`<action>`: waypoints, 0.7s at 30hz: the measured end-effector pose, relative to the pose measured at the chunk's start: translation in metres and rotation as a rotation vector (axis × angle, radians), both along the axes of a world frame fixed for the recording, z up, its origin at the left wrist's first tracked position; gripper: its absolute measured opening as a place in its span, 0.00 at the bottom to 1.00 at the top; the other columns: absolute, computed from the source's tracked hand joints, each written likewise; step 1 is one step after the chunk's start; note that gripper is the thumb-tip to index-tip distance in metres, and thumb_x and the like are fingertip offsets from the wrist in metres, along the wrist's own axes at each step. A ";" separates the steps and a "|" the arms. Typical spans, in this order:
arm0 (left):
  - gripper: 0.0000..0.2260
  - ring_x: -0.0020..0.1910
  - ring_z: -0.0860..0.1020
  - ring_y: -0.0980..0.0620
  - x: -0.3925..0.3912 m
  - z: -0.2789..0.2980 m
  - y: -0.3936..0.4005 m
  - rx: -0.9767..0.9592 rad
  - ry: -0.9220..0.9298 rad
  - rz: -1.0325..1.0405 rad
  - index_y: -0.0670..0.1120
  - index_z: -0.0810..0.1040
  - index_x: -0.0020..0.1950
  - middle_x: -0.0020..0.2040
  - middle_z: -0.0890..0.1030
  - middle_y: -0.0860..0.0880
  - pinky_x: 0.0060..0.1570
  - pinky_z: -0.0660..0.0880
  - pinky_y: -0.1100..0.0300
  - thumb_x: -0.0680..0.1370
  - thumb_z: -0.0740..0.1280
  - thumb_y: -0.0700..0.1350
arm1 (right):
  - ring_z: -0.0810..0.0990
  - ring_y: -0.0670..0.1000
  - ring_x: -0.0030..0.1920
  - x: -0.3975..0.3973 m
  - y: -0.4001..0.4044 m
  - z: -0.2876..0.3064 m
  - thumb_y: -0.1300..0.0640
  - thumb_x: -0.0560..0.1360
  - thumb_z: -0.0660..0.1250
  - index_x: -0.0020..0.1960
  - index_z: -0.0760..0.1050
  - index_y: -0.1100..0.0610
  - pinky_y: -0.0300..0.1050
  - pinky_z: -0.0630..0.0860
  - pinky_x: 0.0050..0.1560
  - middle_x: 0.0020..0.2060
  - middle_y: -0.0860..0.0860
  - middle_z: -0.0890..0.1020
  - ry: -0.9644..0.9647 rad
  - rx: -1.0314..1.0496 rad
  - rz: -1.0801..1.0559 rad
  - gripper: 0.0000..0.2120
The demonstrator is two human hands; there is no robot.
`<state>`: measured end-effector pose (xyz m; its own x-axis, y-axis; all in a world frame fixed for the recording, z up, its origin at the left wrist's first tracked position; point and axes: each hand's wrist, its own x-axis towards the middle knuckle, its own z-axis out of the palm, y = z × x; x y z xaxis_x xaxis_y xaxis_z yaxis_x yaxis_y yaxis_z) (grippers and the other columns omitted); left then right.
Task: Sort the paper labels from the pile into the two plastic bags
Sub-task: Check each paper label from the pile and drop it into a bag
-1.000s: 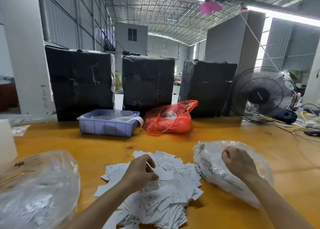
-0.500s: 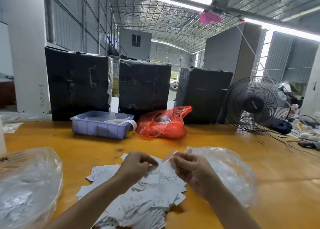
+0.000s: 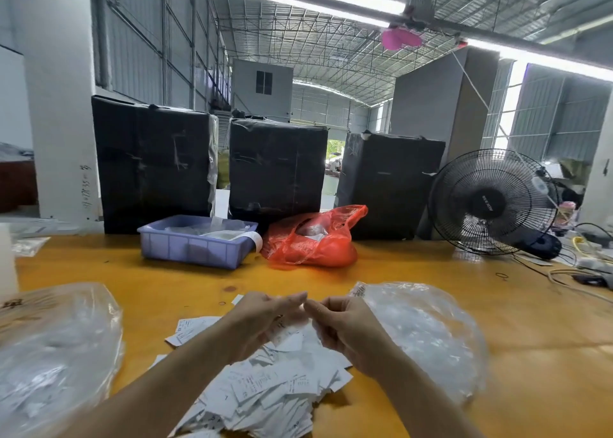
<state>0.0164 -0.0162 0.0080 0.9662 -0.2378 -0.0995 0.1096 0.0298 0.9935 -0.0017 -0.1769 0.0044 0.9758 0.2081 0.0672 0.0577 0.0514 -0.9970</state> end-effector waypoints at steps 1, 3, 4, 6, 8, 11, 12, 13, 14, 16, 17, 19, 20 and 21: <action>0.16 0.40 0.82 0.44 -0.002 -0.001 0.000 -0.003 -0.027 0.025 0.35 0.83 0.41 0.40 0.83 0.39 0.45 0.77 0.56 0.69 0.73 0.49 | 0.67 0.47 0.24 0.000 0.002 0.000 0.52 0.69 0.70 0.35 0.76 0.62 0.37 0.65 0.27 0.24 0.53 0.73 0.017 0.024 -0.007 0.13; 0.11 0.35 0.78 0.47 -0.002 -0.004 0.001 -0.058 -0.050 0.108 0.37 0.82 0.34 0.34 0.80 0.41 0.41 0.75 0.57 0.73 0.71 0.42 | 0.71 0.47 0.25 0.002 0.006 -0.002 0.50 0.73 0.67 0.38 0.79 0.61 0.38 0.69 0.28 0.26 0.53 0.74 0.095 0.110 -0.007 0.15; 0.12 0.33 0.76 0.49 -0.002 -0.005 0.001 -0.101 -0.048 0.155 0.38 0.81 0.31 0.31 0.79 0.43 0.39 0.73 0.58 0.74 0.70 0.41 | 0.73 0.48 0.26 0.003 0.008 -0.002 0.48 0.74 0.65 0.39 0.80 0.60 0.39 0.71 0.29 0.28 0.53 0.76 0.136 0.136 -0.003 0.15; 0.12 0.34 0.75 0.49 -0.002 -0.005 0.001 -0.195 -0.024 0.240 0.40 0.77 0.32 0.30 0.79 0.44 0.38 0.72 0.57 0.76 0.68 0.40 | 0.76 0.49 0.30 0.004 0.011 -0.002 0.47 0.76 0.64 0.43 0.81 0.58 0.43 0.75 0.32 0.32 0.53 0.76 0.186 0.126 0.008 0.15; 0.10 0.38 0.76 0.47 -0.003 -0.006 0.000 -0.304 -0.002 0.289 0.41 0.72 0.36 0.33 0.81 0.43 0.41 0.71 0.54 0.77 0.67 0.39 | 0.80 0.52 0.35 0.006 0.013 -0.001 0.48 0.76 0.65 0.47 0.81 0.57 0.47 0.80 0.38 0.36 0.55 0.78 0.197 0.100 0.022 0.13; 0.08 0.38 0.79 0.48 -0.004 -0.008 0.000 -0.382 0.000 0.293 0.42 0.72 0.40 0.32 0.83 0.46 0.41 0.72 0.54 0.79 0.64 0.39 | 0.82 0.54 0.42 0.008 0.019 -0.002 0.55 0.77 0.64 0.46 0.81 0.62 0.51 0.80 0.48 0.40 0.57 0.83 0.134 0.023 0.032 0.11; 0.07 0.36 0.80 0.50 -0.004 -0.008 0.001 -0.392 -0.005 0.275 0.42 0.73 0.40 0.33 0.83 0.46 0.41 0.72 0.54 0.79 0.64 0.39 | 0.82 0.53 0.42 0.008 0.022 -0.003 0.58 0.77 0.64 0.44 0.80 0.64 0.50 0.79 0.48 0.40 0.57 0.83 0.097 0.001 0.019 0.11; 0.06 0.36 0.81 0.51 -0.004 -0.009 0.002 -0.393 -0.008 0.252 0.41 0.75 0.41 0.34 0.84 0.46 0.41 0.72 0.55 0.78 0.65 0.39 | 0.81 0.53 0.41 0.008 0.024 -0.004 0.60 0.77 0.64 0.43 0.79 0.65 0.48 0.79 0.46 0.39 0.58 0.82 0.059 -0.009 -0.005 0.10; 0.07 0.37 0.81 0.52 -0.003 -0.009 0.003 -0.378 -0.007 0.230 0.41 0.78 0.41 0.37 0.84 0.46 0.42 0.72 0.55 0.77 0.65 0.40 | 0.80 0.54 0.40 0.008 0.025 -0.006 0.61 0.77 0.63 0.41 0.77 0.67 0.46 0.79 0.44 0.38 0.59 0.81 0.024 -0.008 -0.036 0.10; 0.09 0.46 0.79 0.51 -0.001 -0.012 0.007 -0.334 0.006 0.228 0.43 0.84 0.39 0.44 0.84 0.47 0.43 0.72 0.57 0.77 0.67 0.44 | 0.79 0.54 0.39 0.009 0.025 -0.008 0.63 0.77 0.63 0.41 0.75 0.68 0.46 0.79 0.44 0.38 0.61 0.79 -0.010 -0.001 -0.094 0.09; 0.10 0.50 0.78 0.50 0.000 -0.014 0.009 -0.333 0.016 0.247 0.44 0.85 0.39 0.46 0.84 0.49 0.43 0.72 0.57 0.76 0.67 0.44 | 0.80 0.54 0.39 0.010 0.023 -0.008 0.63 0.77 0.63 0.41 0.76 0.69 0.47 0.79 0.44 0.39 0.61 0.80 -0.003 0.010 -0.117 0.10; 0.09 0.51 0.76 0.50 0.001 -0.017 0.011 -0.374 0.041 0.275 0.45 0.85 0.39 0.47 0.83 0.50 0.42 0.71 0.57 0.76 0.67 0.44 | 0.82 0.54 0.38 0.010 0.023 -0.009 0.56 0.79 0.62 0.40 0.77 0.69 0.49 0.80 0.43 0.40 0.61 0.82 0.072 0.085 -0.140 0.17; 0.07 0.51 0.76 0.50 0.001 -0.018 0.010 -0.390 0.045 0.275 0.45 0.85 0.41 0.48 0.82 0.51 0.42 0.71 0.58 0.75 0.68 0.43 | 0.83 0.55 0.38 0.011 0.023 -0.009 0.50 0.78 0.62 0.40 0.79 0.68 0.50 0.81 0.42 0.40 0.61 0.83 0.127 0.127 -0.130 0.21; 0.05 0.51 0.75 0.51 0.001 -0.019 0.010 -0.395 0.042 0.269 0.45 0.84 0.44 0.48 0.82 0.51 0.42 0.70 0.59 0.75 0.68 0.43 | 0.84 0.56 0.39 0.011 0.023 -0.009 0.45 0.77 0.63 0.40 0.80 0.67 0.51 0.81 0.43 0.40 0.61 0.84 0.176 0.157 -0.104 0.24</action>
